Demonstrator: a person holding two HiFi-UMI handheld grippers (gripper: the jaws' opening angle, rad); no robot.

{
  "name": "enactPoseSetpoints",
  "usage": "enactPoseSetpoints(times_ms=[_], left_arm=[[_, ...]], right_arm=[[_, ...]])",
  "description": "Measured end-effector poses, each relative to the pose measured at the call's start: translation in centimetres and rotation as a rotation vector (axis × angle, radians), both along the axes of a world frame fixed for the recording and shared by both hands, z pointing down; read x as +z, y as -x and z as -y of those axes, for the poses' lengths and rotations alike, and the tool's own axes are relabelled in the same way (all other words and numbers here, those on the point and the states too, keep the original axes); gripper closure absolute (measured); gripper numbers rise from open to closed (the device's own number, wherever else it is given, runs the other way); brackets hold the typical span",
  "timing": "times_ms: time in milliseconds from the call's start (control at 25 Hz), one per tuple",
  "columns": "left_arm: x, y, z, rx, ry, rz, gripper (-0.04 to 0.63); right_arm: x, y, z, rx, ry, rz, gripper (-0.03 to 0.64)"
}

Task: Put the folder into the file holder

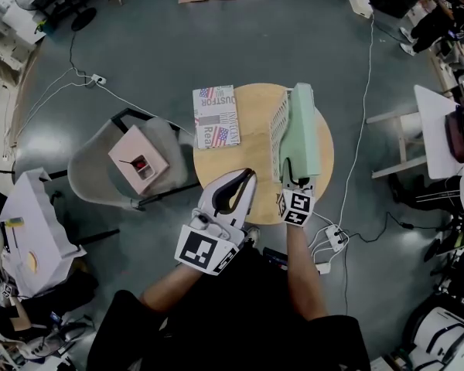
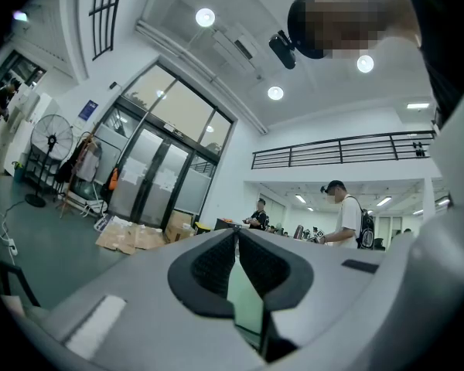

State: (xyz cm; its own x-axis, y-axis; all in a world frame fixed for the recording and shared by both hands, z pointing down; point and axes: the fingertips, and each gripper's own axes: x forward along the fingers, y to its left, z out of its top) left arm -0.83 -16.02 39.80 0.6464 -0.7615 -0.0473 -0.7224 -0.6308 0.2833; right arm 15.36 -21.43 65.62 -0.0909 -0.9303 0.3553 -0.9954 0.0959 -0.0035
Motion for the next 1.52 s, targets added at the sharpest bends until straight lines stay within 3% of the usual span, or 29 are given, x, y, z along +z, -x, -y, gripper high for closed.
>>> enactPoseSetpoints(times_ms=[1240,1520], left_arm=[[0.1,0.4,0.0,0.000,0.014,0.002,0.575],[0.2,0.5,-0.4,0.001,0.015,-0.002,0.575]], right_arm=[[3.7,0.3,-0.2,-0.011,0.143,-0.022,0.468],[3.9,0.4,-0.3,-0.025,0.155,-0.030,0.429]])
